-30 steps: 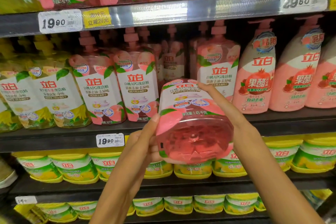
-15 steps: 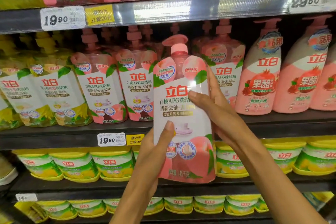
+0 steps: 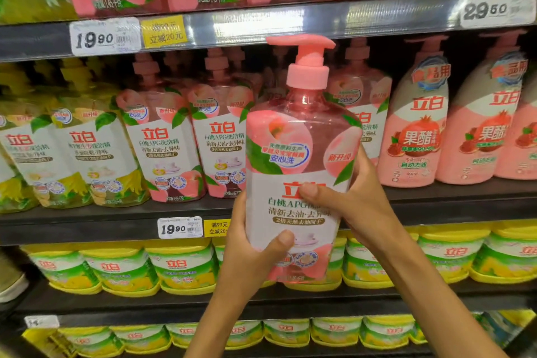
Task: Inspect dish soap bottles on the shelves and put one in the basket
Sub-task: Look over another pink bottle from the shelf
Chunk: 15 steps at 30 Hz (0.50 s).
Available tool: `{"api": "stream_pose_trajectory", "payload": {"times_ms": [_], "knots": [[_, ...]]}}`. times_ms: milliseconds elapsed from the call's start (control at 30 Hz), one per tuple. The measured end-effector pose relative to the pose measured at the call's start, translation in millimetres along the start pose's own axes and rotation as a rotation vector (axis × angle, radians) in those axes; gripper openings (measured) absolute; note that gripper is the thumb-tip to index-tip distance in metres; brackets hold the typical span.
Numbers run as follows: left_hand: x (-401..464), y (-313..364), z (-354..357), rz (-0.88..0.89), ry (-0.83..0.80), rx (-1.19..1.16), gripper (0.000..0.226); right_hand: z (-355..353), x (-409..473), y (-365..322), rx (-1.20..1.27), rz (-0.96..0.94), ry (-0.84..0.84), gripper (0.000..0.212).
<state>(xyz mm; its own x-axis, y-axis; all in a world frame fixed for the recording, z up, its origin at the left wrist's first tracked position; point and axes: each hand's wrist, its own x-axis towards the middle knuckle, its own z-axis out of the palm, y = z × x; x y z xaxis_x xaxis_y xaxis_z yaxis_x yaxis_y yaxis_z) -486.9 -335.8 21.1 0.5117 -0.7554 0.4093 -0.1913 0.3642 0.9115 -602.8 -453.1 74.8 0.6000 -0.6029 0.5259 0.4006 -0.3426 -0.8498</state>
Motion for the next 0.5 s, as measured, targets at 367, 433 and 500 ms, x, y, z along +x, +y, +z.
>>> {"api": "stream_pose_trajectory", "payload": {"times_ms": [367,433,500], "knots": [[2.1,0.3,3.1,0.088,0.019,-0.005,0.089,-5.5,-13.0,-7.0,-0.092,0.003,0.031,0.082],[1.1,-0.7,3.7,0.081,-0.003,-0.009,0.091,-4.5,-15.9,-5.1,-0.076,-0.054,0.067,0.068],[1.2,-2.8,4.0,0.062,-0.02,-0.017,0.095,-3.6,-17.8,-11.3,-0.102,-0.117,0.051,0.064]]}}
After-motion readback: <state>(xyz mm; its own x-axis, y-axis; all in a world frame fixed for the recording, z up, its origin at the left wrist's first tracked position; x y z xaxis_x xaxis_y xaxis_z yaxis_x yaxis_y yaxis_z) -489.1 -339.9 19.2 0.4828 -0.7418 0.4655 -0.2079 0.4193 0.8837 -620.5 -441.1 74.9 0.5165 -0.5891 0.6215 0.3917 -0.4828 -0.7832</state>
